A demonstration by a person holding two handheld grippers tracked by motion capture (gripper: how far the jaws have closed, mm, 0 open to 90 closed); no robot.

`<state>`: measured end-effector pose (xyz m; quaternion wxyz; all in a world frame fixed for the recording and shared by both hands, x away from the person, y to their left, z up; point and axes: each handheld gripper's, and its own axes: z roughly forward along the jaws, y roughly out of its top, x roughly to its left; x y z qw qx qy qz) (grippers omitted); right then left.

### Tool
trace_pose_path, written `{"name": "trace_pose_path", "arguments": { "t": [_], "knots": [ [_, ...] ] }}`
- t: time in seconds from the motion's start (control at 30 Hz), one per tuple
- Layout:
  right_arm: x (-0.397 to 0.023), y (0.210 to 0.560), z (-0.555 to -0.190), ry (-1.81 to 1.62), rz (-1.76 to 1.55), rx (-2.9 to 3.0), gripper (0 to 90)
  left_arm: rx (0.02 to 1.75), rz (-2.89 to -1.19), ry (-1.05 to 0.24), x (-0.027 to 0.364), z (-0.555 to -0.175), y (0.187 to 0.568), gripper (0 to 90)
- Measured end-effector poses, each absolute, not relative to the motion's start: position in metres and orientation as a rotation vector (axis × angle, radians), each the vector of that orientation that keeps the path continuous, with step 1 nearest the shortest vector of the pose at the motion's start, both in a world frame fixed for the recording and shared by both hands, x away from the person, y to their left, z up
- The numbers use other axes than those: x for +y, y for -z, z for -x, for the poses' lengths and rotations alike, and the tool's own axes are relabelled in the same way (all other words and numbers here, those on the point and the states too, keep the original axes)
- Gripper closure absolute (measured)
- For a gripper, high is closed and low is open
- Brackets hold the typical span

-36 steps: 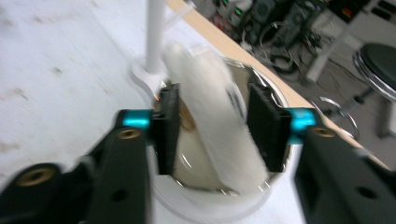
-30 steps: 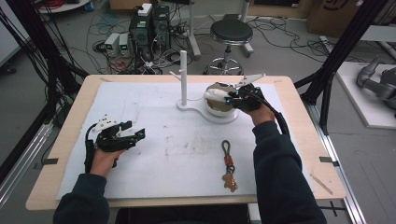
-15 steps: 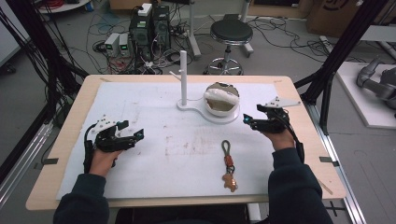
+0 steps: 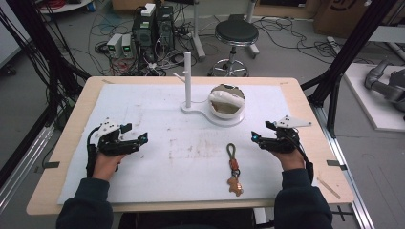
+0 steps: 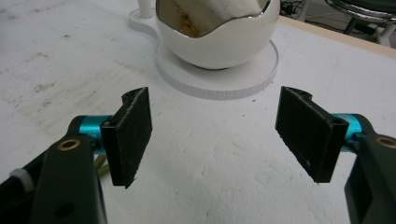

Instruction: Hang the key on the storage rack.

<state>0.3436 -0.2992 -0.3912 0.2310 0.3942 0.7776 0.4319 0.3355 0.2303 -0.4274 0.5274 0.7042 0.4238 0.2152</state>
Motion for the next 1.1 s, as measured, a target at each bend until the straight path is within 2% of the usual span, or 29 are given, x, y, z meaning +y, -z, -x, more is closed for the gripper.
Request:
{"name": "trace_pose_path", "arguments": {
  "t": [0.17, 0.23, 0.27, 0.3, 0.33, 0.4, 0.6, 0.7, 0.77, 0.83, 0.87, 1.0, 1.1],
  "knots": [
    [-0.299, 0.401, -0.336, -1.176, -1.111, 2.174, 29.4, 1.012, -1.684, -0.511, 0.231, -0.336, 0.428, 19.3],
    [-0.297, 0.404, -0.336, -1.171, -1.123, 2.212, 38.3, 1.010, -1.685, -0.512, 0.231, -0.336, 0.428, 19.3],
    [-0.297, 0.404, -0.336, -1.171, -1.123, 2.212, 38.3, 1.014, -1.680, -0.512, 0.231, -0.335, 0.428, 19.3],
    [-0.295, 0.408, -0.336, -1.168, -1.119, 2.249, 44.8, 1.011, -1.683, -0.512, 0.231, -0.335, 0.428, 19.3],
    [-0.295, 0.408, -0.336, -1.168, -1.119, 2.249, 44.8, 1.011, -1.685, -0.512, 0.231, -0.334, 0.428, 19.3],
    [-0.290, 0.411, -0.336, -1.137, -1.094, 2.307, 51.5, 1.013, -1.687, -0.513, 0.231, -0.333, 0.428, 19.3],
    [-0.279, 0.415, -0.332, -1.107, -1.068, 2.415, 62.5, 1.018, -1.692, -0.520, 0.230, -0.331, 0.428, 19.5],
    [-0.275, 0.417, -0.327, -1.105, -1.047, 2.465, 65.2, 1.012, -1.695, -0.522, 0.228, -0.331, 0.427, 19.5],
    [-0.274, 0.418, -0.326, -1.105, -1.054, 2.481, 64.7, 1.010, -1.701, -0.522, 0.226, -0.331, 0.427, 19.5],
    [-0.269, 0.424, -0.324, -1.100, -1.078, 2.532, 55.0, 1.004, -1.708, -0.521, 0.225, -0.331, 0.427, 19.6],
    [-0.269, 0.424, -0.324, -1.100, -1.078, 2.532, 55.0, 1.004, -1.707, -0.520, 0.225, -0.331, 0.427, 19.6],
    [-0.264, 0.429, -0.324, -1.101, -1.121, 2.579, 44.9, 1.006, -1.710, -0.517, 0.224, -0.332, 0.428, 19.6],
    [-0.262, 0.431, -0.325, -1.086, -1.113, 2.600, 45.1, 1.010, -1.714, -0.516, 0.225, -0.331, 0.428, 19.7]
  ]
}}
